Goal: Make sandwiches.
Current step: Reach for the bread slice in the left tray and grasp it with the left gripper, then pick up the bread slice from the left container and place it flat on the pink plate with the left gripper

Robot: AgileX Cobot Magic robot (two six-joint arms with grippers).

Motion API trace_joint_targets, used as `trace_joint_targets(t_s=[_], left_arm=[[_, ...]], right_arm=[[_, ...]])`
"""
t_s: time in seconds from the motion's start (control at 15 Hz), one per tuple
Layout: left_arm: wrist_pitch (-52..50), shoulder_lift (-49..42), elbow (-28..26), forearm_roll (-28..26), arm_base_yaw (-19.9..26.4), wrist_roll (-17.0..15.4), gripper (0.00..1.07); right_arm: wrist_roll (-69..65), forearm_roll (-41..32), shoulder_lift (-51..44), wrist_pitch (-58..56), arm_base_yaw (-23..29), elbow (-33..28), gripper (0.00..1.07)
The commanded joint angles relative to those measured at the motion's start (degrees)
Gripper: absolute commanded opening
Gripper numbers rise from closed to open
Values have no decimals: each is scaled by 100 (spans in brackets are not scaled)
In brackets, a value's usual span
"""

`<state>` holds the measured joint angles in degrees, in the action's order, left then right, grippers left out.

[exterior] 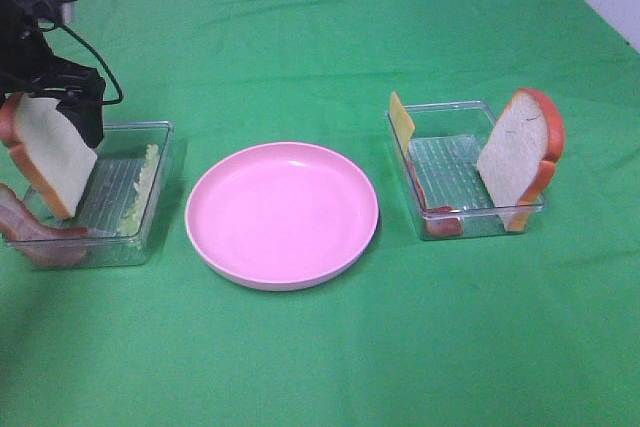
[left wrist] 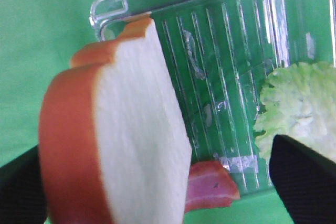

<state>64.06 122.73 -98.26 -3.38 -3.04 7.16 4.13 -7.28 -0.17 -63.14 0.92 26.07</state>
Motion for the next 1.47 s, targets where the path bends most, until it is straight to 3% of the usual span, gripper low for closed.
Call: trace_joint_targets(t_s=[0.07, 0.4, 0.47, 0.53, 0.67, 0.87, 1.47], left_arm=[[-11, 17, -57, 57, -17, -92, 97], [-160, 17, -57, 126, -17, -321, 66], [-126, 17, -57, 126, -17, -338, 36], [-92, 17, -57, 126, -17, -338, 16], [-74, 17, -57, 126, -17, -355, 0], [-120, 17, -57, 120, -17, -561, 0], [-241, -246, -115, 52, -17, -688, 0]], right_arm=[[80, -6, -183, 0, -11, -29, 94], [80, -6, -183, 0, -11, -29, 94], [80, -6, -183, 0, -11, -29, 94], [80, -6, -183, 0, -11, -29, 94], [80, -6, -183, 0, -11, -29, 94], [80, -6, -183, 0, -11, -29, 94], [80, -6, -183, 0, -11, -29, 94]])
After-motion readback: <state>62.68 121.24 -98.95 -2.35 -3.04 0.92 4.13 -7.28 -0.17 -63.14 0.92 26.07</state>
